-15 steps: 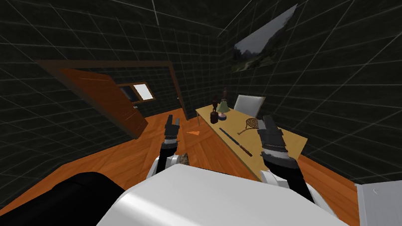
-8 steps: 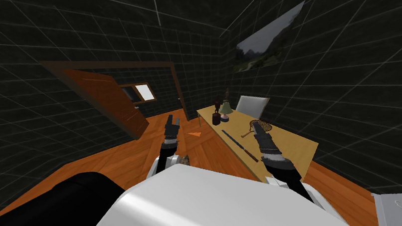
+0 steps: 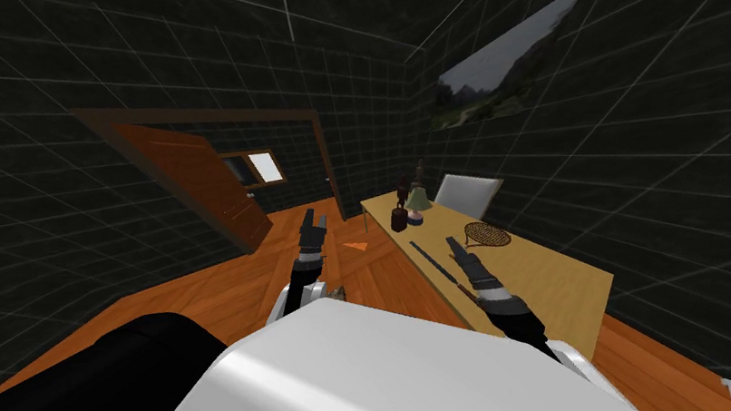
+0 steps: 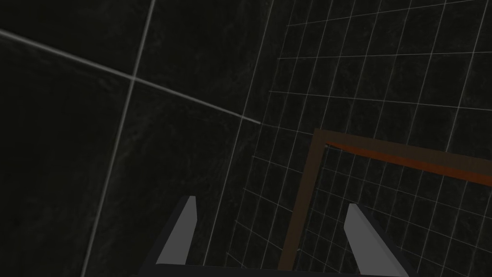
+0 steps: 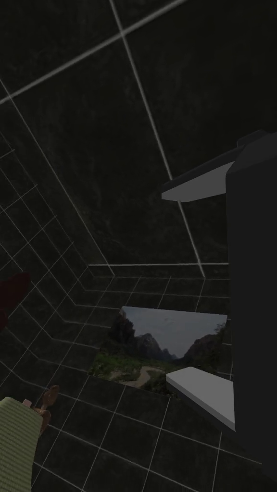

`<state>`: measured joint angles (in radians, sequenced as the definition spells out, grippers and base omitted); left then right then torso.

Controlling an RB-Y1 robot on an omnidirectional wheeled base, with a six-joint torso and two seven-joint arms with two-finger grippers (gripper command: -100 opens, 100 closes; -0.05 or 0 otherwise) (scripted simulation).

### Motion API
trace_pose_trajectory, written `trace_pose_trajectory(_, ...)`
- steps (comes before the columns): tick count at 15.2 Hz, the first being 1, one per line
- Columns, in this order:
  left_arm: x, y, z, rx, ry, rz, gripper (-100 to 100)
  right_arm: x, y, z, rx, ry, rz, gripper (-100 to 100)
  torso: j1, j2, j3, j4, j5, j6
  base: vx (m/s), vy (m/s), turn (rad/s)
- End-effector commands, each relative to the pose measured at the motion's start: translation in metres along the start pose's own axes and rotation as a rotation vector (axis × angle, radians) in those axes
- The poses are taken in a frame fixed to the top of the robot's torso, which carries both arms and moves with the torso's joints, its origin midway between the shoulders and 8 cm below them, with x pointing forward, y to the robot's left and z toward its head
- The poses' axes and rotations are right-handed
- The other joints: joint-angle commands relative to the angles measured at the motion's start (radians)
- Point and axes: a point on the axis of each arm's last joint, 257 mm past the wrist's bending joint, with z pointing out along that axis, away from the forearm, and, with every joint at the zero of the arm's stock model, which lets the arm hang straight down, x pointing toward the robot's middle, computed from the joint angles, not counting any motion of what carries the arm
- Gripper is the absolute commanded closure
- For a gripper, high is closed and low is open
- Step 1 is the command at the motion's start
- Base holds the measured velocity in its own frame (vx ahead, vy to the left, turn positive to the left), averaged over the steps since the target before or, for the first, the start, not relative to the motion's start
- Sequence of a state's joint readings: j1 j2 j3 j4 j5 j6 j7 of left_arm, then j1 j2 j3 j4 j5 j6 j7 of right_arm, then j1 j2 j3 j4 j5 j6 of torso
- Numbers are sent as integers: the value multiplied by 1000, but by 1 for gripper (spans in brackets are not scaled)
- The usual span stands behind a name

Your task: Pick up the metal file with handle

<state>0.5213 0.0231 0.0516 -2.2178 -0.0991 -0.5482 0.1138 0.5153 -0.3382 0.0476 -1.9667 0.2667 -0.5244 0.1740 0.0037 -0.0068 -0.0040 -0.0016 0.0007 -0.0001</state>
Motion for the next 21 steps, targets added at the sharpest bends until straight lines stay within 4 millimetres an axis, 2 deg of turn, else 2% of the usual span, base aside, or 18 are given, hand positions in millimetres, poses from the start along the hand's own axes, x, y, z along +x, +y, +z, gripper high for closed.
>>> trace_pose_trajectory(1, 0, 0, 0, 0, 0, 0, 0, 10, -14, -7, 23, 44, -28, -100, 0, 0, 0, 0, 0, 0, 92, 48, 36)
trace_pose_trajectory(2, 0, 0, 0, 0, 0, 0, 0, 22, -29, -16, 48, 102, -67, -100, 0, 0, 0, 0, 0, 0, 125, 79, 49)
trace_pose_trajectory(4, 0, 0, 0, 0, 0, 0, 0, 24, -33, -18, 56, 106, -66, -100, 2, -2, -1, 0, 0, 0, 114, 71, 23)
trace_pose_trajectory(5, 0, 0, 0, 0, 0, 0, 0, 35, -47, -28, 78, 164, -108, -100, 1, -1, -1, 0, 0, 0, 93, 61, 36)
trace_pose_trajectory(7, 0, 0, 0, 0, 0, 0, 0, 37, -53, -31, 91, 169, -106, -100, 1, -1, 0, 0, 0, 0, 84, 55, 29)
trace_pose_trajectory(8, 0, 0, 0, 0, 0, 0, 0, 48, -67, -43, 111, 228, -148, -100, 0, 0, 0, 0, 0, 0, 98, 61, 39)
trace_pose_trajectory(11, 0, 0, 0, 0, 0, 0, 0, 61, -95, -65, 161, 302, -188, -100, 1, -3, -1, 0, 0, 0, 138, 74, 47)
trace_pose_trajectory(14, 0, 0, 0, 0, 0, 0, 0, 78, -129, -100, 214, 430, -273, -100, 2, -4, -2, -1, 0, 0, 147, 86, 51)
trace_pose_trajectory(16, 0, 0, 0, 0, 0, 0, 0, 80, -137, -107, 233, 440, -271, -100, 3, -4, -2, -1, 1, 0, 131, 85, 27)
trace_pose_trajectory(17, 0, 0, 0, 0, 0, 0, 0, 85, -150, -123, 248, 500, -315, -100, 3, -3, -2, -1, 1, 0, 137, 78, 39)
trace_pose_trajectory(18, 0, 0, 0, 0, 0, 0, 0, 87, -158, -131, 269, 510, -313, -100, 2, -3, -2, -1, 1, 0, 132, 68, 58)
trace_pose_trajectory(19, 0, 0, 0, 0, 0, 0, 0, 87, -158, -131, 269, 510, -313, -100, 2, -3, -2, -1, 1, 0, 83, 35, 15)
trace_pose_trajectory(20, 0, 0, 0, 0, 0, 0, 0, 91, -171, -149, 285, 573, -356, -100, 1, -1, -1, 0, 0, 0, 107, 44, 40)
trace_pose_trajectory(21, 0, 0, 0, 0, 0, 0, 0, 92, -178, -156, 304, 582, -354, -100, 0, -1, -1, 0, 0, 0, 123, 54, 39)
